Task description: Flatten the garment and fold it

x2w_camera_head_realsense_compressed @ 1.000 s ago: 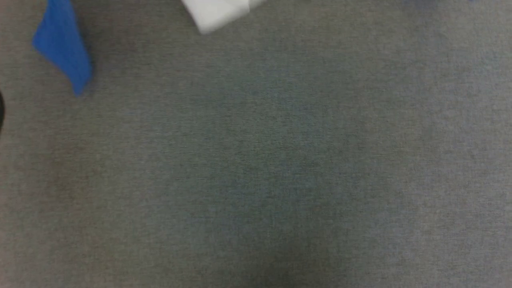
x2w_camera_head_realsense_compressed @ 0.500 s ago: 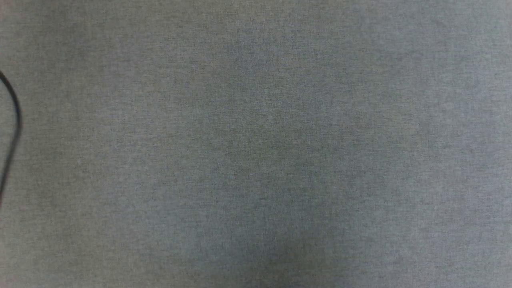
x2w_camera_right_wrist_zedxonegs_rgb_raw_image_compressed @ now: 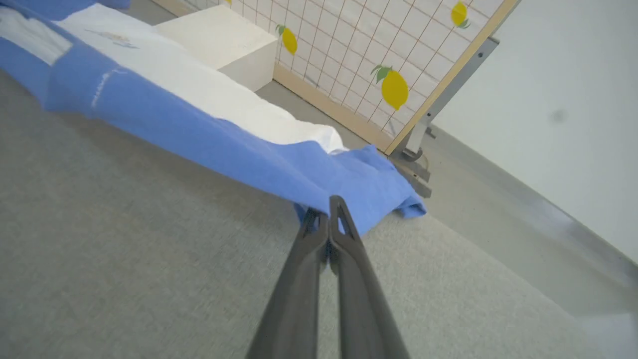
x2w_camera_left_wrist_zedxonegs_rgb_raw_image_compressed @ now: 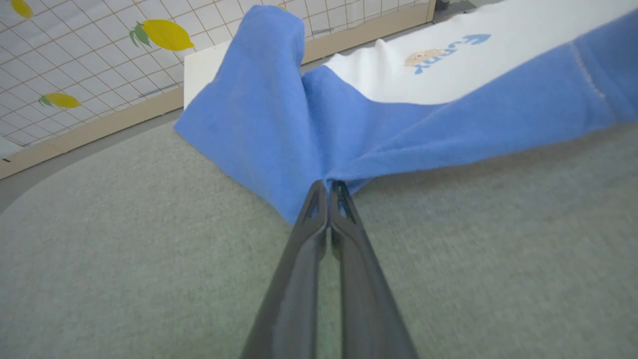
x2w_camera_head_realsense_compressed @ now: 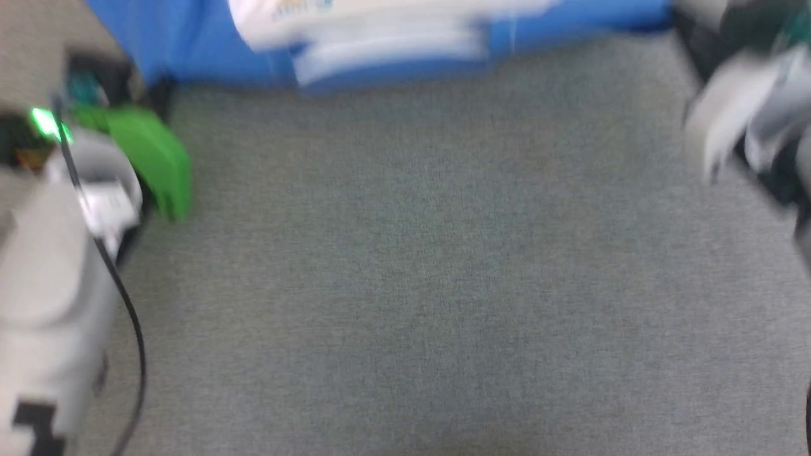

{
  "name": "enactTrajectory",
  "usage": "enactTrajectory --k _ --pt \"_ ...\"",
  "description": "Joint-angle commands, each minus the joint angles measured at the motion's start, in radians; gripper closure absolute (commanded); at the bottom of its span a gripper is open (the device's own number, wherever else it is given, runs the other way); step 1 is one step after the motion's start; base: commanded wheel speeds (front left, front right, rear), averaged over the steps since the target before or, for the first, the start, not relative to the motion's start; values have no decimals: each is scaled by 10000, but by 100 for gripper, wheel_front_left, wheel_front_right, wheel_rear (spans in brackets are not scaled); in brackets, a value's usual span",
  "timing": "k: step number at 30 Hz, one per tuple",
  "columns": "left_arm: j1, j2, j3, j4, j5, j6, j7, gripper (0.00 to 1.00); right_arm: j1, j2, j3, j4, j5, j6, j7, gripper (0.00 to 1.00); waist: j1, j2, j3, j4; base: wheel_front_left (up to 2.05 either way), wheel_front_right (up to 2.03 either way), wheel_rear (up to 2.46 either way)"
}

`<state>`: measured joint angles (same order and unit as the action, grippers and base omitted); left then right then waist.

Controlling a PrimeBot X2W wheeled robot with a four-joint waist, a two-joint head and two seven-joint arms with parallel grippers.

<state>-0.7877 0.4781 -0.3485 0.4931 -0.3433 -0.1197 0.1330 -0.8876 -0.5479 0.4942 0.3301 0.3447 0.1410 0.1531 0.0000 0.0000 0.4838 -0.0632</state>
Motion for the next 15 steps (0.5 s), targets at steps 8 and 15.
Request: enactTrajectory --k 8,15 --pt "5021 290 539 -3155 -1818 817 1422 100 5005 -910 -1517 -2807 798 -103 1493 100 0 0 -2162 178 0 0 0" --pt "7350 345 558 -4893 -2236 1579 2014 100 7742 -294 -3158 -4480 384 -103 2597 100 0 0 -2578 213 0 0 0"
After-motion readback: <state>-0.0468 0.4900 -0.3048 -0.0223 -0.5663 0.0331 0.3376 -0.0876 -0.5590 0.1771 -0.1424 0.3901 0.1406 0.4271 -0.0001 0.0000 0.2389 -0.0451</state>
